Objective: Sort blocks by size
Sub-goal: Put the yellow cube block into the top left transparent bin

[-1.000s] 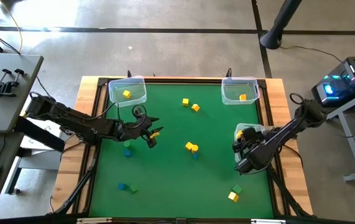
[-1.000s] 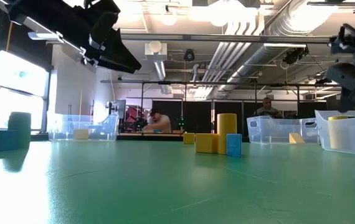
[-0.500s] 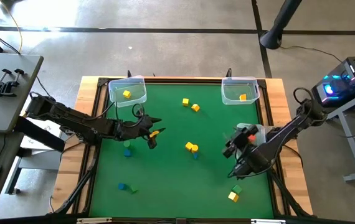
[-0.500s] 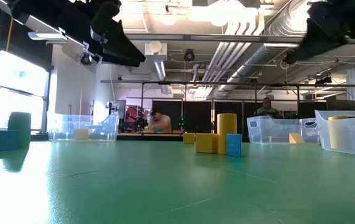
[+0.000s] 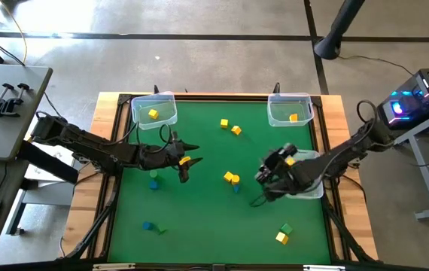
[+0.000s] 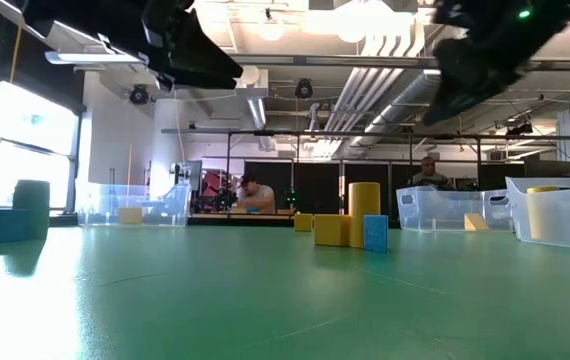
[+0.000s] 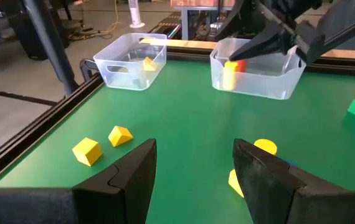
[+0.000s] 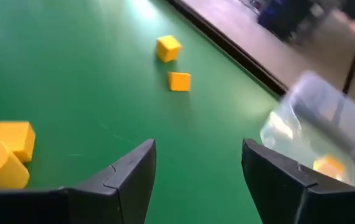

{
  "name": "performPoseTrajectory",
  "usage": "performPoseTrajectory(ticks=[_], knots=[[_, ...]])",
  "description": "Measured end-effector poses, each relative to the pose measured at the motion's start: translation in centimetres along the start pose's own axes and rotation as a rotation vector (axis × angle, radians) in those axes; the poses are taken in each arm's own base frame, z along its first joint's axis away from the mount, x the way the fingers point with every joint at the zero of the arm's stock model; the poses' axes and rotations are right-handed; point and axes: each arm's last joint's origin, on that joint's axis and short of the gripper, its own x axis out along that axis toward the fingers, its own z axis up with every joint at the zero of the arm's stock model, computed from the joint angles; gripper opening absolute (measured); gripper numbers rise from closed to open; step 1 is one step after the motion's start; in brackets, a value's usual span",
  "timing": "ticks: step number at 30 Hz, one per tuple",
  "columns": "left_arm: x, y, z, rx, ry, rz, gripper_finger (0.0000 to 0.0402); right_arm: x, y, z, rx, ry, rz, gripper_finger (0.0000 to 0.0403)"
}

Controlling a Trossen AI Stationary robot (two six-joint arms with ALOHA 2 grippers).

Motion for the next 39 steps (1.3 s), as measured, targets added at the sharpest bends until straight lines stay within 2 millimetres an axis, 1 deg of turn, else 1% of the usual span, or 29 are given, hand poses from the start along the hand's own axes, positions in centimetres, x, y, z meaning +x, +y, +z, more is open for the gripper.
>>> performPoseTrajectory(ticks=[3, 6, 7, 10, 12, 16, 19, 21, 23, 27, 33, 36, 39], knots=[[-0.1, -0.2, -0.1, 0.000, 0.005, -0.008, 0.0200, 0.9, 1.0, 1.4, -0.122, -0.005, 0.107, 0.0226], [-0.1, -0.2, -0.1, 0.020, 0.004, -0.008, 0.0200, 1.6, 1.9, 2.9, -0.178, -0.033, 0.253, 0.0226], [-0.1, -0.2, -0.1, 0.020, 0.004, -0.008, 0.0200, 2.0, 2.2, 3.5, -0.159, -0.050, 0.292, 0.0226], [-0.1, -0.2, -0.1, 0.020, 0.004, -0.008, 0.0200, 3.3, 2.5, 4.8, -0.018, -0.052, 0.393, 0.0226], [-0.1, -0.3, -0.1, 0.022, 0.007, -0.013, 0.0200, 4.3, 2.7, 5.7, 0.024, -0.046, 0.488, 0.0226], [-0.2, -0.4, -0.1, 0.033, 0.005, -0.017, 0.0200, 6.0, 3.2, 7.0, 0.037, -0.055, 0.711, 0.0226], [-0.2, -0.4, -0.1, 0.034, 0.006, -0.017, 0.0200, 7.3, 3.5, 7.4, 0.010, -0.077, 0.793, 0.0226], [-0.2, -0.4, -0.1, 0.036, 0.008, -0.018, 0.0200, 8.1, 3.5, 7.4, -0.021, -0.072, 0.794, 0.0227], [-0.2, -0.4, -0.2, 0.040, 0.015, -0.018, 0.0200, 8.7, 3.5, 7.8, -0.024, -0.049, 0.772, 0.0230], [-0.2, -0.4, -0.3, 0.033, 0.018, -0.015, 0.0200, 9.9, 3.9, 8.8, -0.041, 0.081, 0.737, 0.0237], [-0.2, -0.4, -0.4, 0.031, 0.027, -0.004, 0.0200, 11.7, 5.6, 9.8, -0.097, 0.269, 0.635, 0.0238], [-0.2, -0.4, -0.3, 0.036, 0.026, -0.002, 0.0200, 12.6, 6.6, 9.8, -0.111, 0.391, 0.585, 0.0238], [-0.2, -0.4, -0.4, 0.027, 0.028, -0.001, 0.0200, 12.8, 7.7, 9.8, -0.126, 0.485, 0.545, 0.0238]])
